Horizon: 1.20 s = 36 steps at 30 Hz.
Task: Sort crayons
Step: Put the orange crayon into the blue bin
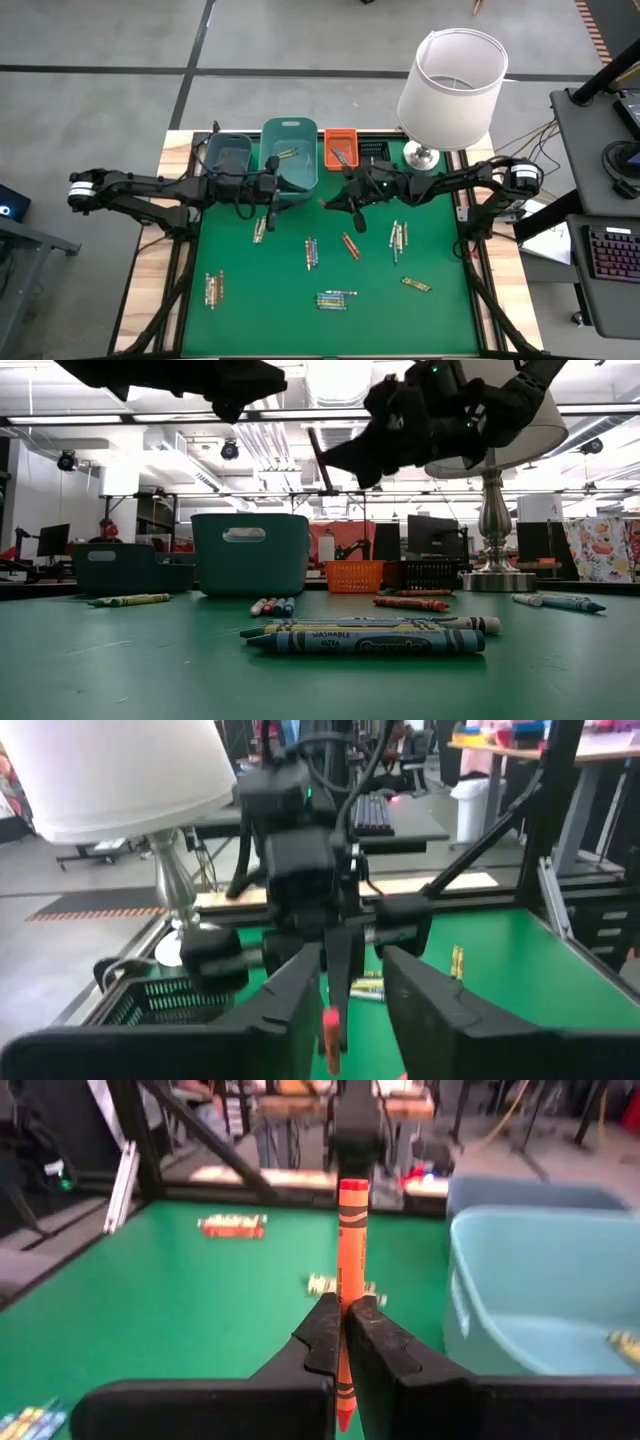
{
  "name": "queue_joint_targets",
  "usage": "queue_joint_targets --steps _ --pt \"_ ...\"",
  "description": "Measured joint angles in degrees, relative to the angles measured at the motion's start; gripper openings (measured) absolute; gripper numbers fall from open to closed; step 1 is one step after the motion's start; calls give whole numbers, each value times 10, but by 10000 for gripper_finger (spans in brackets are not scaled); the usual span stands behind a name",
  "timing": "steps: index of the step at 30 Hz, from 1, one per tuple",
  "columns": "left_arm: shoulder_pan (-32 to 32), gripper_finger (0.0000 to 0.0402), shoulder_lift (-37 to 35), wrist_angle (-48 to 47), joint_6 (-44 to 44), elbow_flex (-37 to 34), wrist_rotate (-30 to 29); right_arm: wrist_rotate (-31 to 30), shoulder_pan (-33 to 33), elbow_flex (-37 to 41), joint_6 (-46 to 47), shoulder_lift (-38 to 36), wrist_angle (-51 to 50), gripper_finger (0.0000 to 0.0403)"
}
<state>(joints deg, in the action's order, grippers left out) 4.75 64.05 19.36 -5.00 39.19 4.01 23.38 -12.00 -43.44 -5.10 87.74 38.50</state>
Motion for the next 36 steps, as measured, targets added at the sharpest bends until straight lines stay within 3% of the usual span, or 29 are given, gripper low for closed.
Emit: queue_joint_targets --steps 4,7,15,21,27,32,36 --pt "0 145 1 -13 0 -3 0 -2 7 0 -5 -1 43 8" --pt "0 167 2 -81 -1 -5 0 2 13 0 -8 -1 65 8" --pt "-12 182 -1 -98 22 -15 1 26 29 0 0 -1 107 8" --pt "-13 177 -1 82 29 -84 1 22 43 0 -5 2 140 8" --pt "-13 176 0 194 55 -136 1 2 44 0 0 4 166 8" --pt "-13 176 22 244 58 -138 0 -10 44 0 -4 4 166 8" --pt "-13 176 80 303 53 -114 1 -17 44 -3 -9 4 167 8"
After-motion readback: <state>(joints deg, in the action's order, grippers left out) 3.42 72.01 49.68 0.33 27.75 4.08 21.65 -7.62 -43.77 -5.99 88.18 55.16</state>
